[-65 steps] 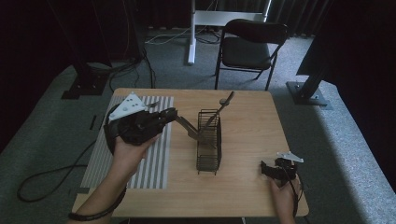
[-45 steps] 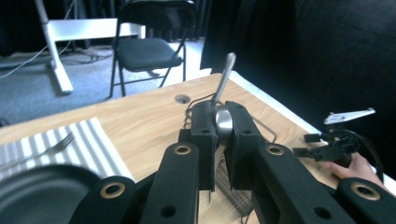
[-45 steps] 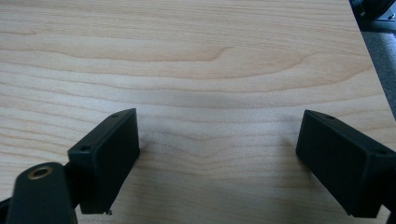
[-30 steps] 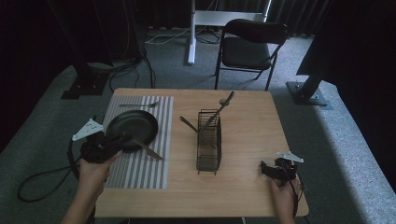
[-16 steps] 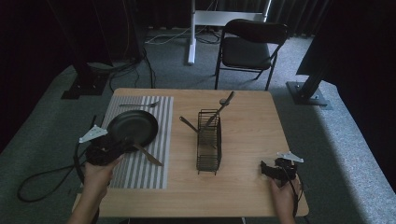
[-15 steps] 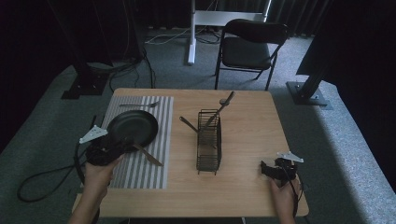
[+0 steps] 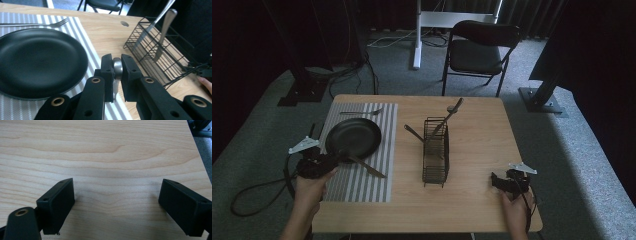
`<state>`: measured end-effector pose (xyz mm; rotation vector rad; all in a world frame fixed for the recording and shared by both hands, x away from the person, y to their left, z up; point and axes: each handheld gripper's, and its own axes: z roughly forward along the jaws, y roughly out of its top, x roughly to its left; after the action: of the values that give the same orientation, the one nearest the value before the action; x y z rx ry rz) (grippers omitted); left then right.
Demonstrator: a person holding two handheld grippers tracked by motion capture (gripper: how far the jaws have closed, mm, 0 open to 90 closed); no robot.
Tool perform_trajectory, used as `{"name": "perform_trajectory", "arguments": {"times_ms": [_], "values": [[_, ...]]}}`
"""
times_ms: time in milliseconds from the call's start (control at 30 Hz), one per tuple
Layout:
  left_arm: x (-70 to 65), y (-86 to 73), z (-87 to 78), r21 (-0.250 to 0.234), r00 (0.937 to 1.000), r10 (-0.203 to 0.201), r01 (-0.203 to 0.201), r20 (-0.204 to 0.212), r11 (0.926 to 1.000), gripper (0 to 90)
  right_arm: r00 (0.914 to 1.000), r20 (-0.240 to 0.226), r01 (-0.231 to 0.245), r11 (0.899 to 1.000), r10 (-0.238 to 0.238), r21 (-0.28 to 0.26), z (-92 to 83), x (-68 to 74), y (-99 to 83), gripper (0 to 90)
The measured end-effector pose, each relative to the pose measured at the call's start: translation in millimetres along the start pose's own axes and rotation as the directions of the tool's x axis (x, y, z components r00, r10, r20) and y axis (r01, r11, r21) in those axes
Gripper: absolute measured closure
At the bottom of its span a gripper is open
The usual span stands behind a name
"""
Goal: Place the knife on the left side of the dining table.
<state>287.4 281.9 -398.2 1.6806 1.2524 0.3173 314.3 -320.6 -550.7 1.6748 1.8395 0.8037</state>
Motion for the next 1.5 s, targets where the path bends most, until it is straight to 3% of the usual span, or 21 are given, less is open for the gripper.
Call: {"name": "perform_trajectory", "arguments": {"times_ms": [400, 700, 833, 933, 1200, 1500], "values": [[27.4, -10.6, -6.8, 0.037, 0.9973, -0.054, 0.056, -0.048, 0.9977, 74.4, 1.0, 0.0, 0.001, 1.0, -0.001, 0.0, 0.0, -0.1, 0.0, 12.5], [55.4, -26.5, -9.0, 0.086, 0.9918, -0.107, 0.113, -0.069, 0.9898, 69.6, 1.0, 0.0, 0.0, 1.0, 0.0, 0.0, 0.0, 0.0, 0.0, 12.5], [63.0, -31.0, -7.9, 0.099, 0.9902, -0.117, 0.124, -0.076, 0.9873, 67.1, 1.0, 0.0, 0.001, 1.0, -0.001, 0.0, 0.0, 0.0, 0.0, 12.5], [69.5, -36.6, -5.2, 0.117, 0.9881, -0.106, 0.119, -0.111, 0.986, 63.8, 1.0, 0.0, 0.0, 1.0, 0.0, 0.0, 0.0, 0.0, 0.0, 12.5], [87.0, -50.8, -1.9, 0.135, 0.9825, -0.15, 0.164, -0.11, 0.9772, 60.9, 1.0, 0.0, 0.0, 1.0, 0.0, 0.0, 0.0, 0.0, 0.0, 12.5], [98.7, -60.8, 1.8, 0.174, 0.98, -0.161, 0.18, -0.116, 0.9682, 58.2, 1.0, 0.0, -0.001, 1.0, 0.001, 0.0, 0.0, 0.1, 0.0, 12.5]]}}
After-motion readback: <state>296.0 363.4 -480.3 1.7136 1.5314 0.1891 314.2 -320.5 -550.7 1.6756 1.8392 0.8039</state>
